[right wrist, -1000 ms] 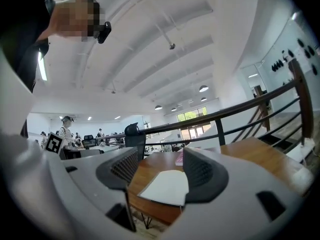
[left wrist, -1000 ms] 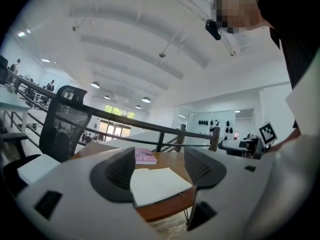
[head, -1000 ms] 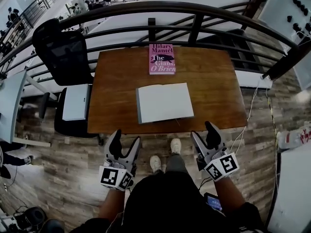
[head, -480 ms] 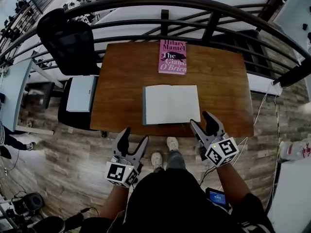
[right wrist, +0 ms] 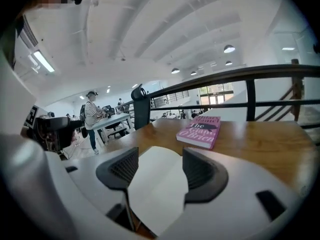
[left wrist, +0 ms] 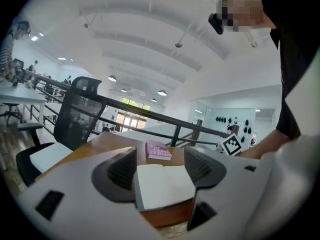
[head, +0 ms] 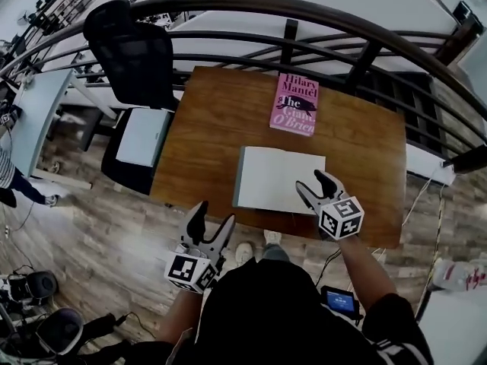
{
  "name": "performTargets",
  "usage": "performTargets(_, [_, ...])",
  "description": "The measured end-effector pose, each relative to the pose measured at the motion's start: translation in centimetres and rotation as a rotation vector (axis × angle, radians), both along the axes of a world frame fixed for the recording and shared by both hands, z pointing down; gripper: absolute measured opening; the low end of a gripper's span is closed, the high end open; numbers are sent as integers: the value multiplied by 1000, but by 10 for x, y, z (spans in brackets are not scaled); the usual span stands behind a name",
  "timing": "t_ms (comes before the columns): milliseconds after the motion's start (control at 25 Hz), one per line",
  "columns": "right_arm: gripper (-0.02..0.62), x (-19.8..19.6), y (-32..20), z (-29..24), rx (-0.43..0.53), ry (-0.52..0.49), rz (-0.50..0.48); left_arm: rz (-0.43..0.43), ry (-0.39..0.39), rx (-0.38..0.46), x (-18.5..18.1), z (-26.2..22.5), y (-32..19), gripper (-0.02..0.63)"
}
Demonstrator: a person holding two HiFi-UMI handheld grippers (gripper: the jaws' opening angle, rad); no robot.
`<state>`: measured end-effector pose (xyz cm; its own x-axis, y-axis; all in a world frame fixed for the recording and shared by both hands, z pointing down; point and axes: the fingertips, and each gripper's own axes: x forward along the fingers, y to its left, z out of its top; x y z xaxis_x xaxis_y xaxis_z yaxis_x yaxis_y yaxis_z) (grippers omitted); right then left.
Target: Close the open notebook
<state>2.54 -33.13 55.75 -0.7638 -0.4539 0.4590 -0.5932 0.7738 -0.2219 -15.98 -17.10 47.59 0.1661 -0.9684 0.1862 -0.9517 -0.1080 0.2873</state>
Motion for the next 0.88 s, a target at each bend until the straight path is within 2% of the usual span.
performTargets(200, [277, -16, -25, 28, -19, 112, -79, -74, -9, -11, -13, 3, -6, 302])
performTargets(400, [291, -28, -46, 50, -44, 186, -156, -122, 28, -34, -17, 8, -17, 302])
performTargets(560, [300, -34, -65, 69, -80, 256, -196, -138, 32, -47, -11, 16, -28, 302])
performTargets(680, [304, -38, -79, 80, -126, 258, -194, -135, 38, -71, -4, 25, -34, 302])
performTargets(880, [305, -53, -85, 92, -109, 310, -296, -133, 54, -106, 7, 35, -42, 302])
